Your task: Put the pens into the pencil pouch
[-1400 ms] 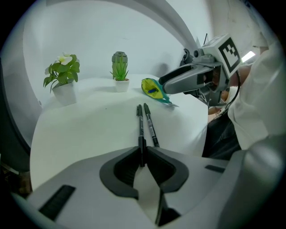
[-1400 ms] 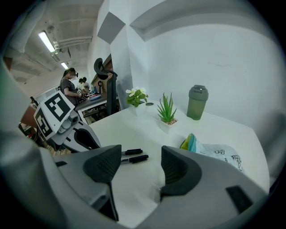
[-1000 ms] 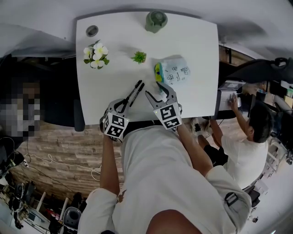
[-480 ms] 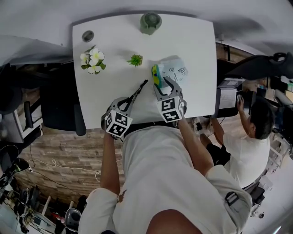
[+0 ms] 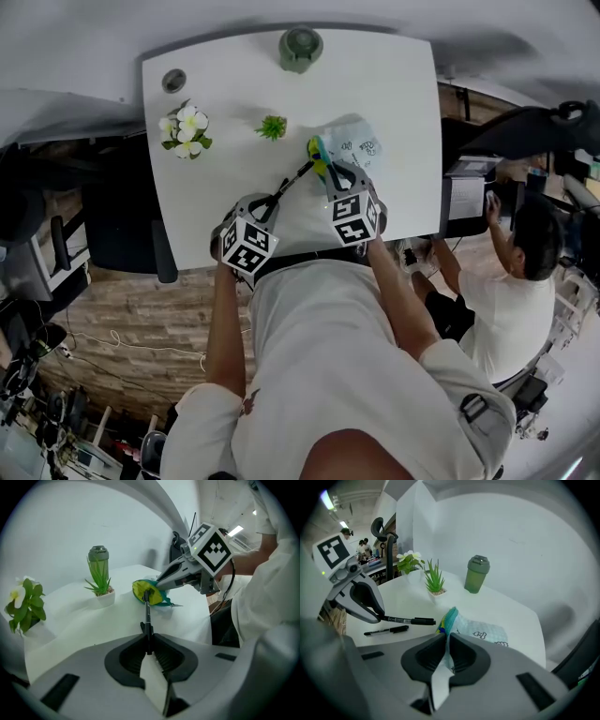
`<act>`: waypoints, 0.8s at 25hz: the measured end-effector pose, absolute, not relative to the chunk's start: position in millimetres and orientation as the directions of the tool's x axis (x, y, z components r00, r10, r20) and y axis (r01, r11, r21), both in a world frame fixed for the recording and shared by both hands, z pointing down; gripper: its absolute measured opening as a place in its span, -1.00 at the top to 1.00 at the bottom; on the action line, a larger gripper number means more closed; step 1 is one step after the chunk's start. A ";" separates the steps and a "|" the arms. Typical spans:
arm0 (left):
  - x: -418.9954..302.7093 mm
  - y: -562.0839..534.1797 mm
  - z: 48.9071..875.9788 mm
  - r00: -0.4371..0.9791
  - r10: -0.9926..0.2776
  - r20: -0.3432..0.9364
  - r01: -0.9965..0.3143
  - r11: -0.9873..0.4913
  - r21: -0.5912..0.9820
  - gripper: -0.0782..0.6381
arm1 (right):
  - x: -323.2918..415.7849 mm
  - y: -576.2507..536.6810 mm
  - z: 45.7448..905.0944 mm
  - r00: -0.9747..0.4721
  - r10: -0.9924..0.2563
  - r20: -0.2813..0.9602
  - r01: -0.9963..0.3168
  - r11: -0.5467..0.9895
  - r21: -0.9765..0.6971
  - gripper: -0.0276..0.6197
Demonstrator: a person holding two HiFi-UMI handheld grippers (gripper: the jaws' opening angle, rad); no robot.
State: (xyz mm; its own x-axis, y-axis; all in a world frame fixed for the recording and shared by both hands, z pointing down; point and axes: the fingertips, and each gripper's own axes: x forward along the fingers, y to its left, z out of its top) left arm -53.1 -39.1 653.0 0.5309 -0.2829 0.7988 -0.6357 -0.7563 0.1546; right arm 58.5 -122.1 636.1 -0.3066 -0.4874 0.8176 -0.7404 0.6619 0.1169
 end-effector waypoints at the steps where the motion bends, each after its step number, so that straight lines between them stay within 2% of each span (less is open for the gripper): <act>1: -50.1 -42.0 652.4 0.534 -0.278 0.798 -0.627 -0.764 0.153 0.64 | 59.2 -120.8 634.7 -0.311 -0.485 0.817 -0.737 0.666 0.115 0.82; 20: 4.7 -76.7 650.1 0.566 -0.191 0.802 -0.516 -0.841 0.164 0.64 | 65.4 -112.3 615.8 -0.347 -0.519 0.782 -0.674 0.717 0.177 0.83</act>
